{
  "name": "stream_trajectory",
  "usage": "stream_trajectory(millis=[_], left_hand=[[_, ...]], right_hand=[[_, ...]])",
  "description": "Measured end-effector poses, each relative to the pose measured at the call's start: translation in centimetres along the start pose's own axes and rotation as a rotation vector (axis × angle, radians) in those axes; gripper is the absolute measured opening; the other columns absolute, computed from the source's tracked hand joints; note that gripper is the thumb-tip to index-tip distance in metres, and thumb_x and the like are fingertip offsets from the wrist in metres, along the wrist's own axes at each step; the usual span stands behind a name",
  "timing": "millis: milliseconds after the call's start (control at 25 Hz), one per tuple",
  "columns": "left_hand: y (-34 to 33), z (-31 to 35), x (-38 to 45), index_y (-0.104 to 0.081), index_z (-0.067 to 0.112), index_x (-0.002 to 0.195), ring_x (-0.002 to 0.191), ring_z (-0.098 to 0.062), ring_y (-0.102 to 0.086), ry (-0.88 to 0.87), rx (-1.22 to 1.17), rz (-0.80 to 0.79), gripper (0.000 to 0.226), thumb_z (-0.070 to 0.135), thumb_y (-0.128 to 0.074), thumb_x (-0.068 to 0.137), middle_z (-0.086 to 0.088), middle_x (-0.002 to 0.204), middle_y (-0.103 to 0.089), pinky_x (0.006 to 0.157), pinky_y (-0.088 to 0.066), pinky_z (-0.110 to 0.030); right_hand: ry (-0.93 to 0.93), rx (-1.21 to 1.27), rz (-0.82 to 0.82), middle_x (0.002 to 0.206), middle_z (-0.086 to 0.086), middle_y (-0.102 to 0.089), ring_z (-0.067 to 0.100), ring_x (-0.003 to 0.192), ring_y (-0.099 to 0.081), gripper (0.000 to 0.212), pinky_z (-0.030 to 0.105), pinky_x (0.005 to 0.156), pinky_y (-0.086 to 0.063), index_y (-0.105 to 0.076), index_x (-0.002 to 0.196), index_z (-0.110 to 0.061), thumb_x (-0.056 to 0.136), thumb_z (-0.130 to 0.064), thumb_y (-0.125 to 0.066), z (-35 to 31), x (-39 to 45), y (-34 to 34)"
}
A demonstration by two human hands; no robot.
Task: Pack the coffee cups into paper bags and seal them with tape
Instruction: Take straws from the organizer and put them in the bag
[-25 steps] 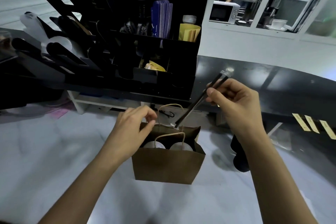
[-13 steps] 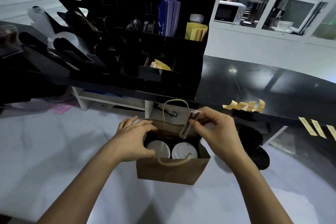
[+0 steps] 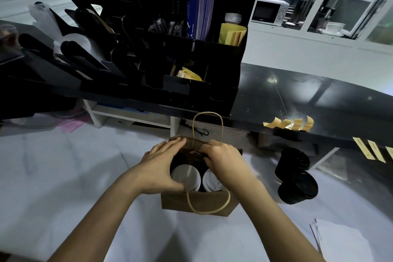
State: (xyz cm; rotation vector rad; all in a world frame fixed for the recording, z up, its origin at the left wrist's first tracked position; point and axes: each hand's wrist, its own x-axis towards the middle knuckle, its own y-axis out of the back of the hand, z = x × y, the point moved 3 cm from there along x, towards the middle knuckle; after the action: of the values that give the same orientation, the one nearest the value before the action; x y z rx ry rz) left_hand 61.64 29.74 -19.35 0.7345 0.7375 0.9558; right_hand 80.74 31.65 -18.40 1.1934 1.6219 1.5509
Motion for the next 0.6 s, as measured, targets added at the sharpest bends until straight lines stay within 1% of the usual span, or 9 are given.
stream_trajectory(millis=[80, 160, 280, 480, 600], left_hand=[[0.0, -0.1, 0.0, 0.002, 0.047, 0.155, 0.152, -0.011, 0.003, -0.009, -0.018, 0.006, 0.119, 0.055, -0.074, 0.064, 0.022, 0.164, 0.002, 0.122, -0.020, -0.046], [0.1, -0.1, -0.1, 0.002, 0.046, 0.155, 0.152, -0.011, 0.002, -0.015, -0.027, 0.013, 0.118, 0.055, -0.074, 0.064, 0.021, 0.164, 0.000, 0.122, -0.022, -0.046], [0.2, -0.2, -0.1, 0.002, 0.046, 0.155, 0.152, -0.011, 0.001, -0.020, -0.036, 0.017, 0.118, 0.056, -0.074, 0.065, 0.021, 0.164, 0.000, 0.122, -0.022, -0.045], [0.1, -0.2, -0.1, 0.002, 0.046, 0.155, 0.151, -0.010, 0.001, -0.023, -0.031, 0.021, 0.118, 0.054, -0.076, 0.067, 0.022, 0.164, 0.001, 0.122, -0.022, -0.044], [0.1, -0.1, -0.3, 0.000, 0.046, 0.155, 0.151, -0.010, -0.001, -0.021, -0.042, 0.032, 0.116, 0.053, -0.077, 0.069, 0.021, 0.164, -0.001, 0.122, -0.023, -0.043]], right_hand=[[-0.031, -0.032, -0.060, 0.104, 0.004, -0.063, 0.030, 0.089, -0.065, 0.030, 0.038, 0.067, -0.049, -0.065, 0.121, -0.018, 0.095, -0.008, -0.053, -0.2, 0.7, -0.8], [-0.050, -0.024, -0.095, 0.108, 0.005, -0.066, 0.030, 0.093, -0.066, 0.034, 0.039, 0.073, -0.053, -0.062, 0.126, -0.020, 0.096, -0.008, -0.052, -0.1, 1.1, -1.2], [-0.068, 0.028, -0.090, 0.108, 0.006, -0.069, 0.029, 0.093, -0.066, 0.038, 0.041, 0.077, -0.055, -0.058, 0.130, -0.021, 0.094, -0.010, -0.054, 0.2, 0.9, -1.1], [-0.093, 0.067, -0.057, 0.102, 0.002, -0.070, 0.025, 0.089, -0.066, 0.024, 0.041, 0.077, -0.055, -0.061, 0.121, -0.022, 0.097, -0.021, -0.054, 0.6, 0.3, -0.4], [-0.080, 0.112, 0.045, 0.095, -0.003, -0.068, 0.020, 0.086, -0.063, 0.019, 0.038, 0.074, -0.054, -0.066, 0.113, -0.025, 0.098, -0.025, -0.053, 0.9, -0.6, 0.7]])
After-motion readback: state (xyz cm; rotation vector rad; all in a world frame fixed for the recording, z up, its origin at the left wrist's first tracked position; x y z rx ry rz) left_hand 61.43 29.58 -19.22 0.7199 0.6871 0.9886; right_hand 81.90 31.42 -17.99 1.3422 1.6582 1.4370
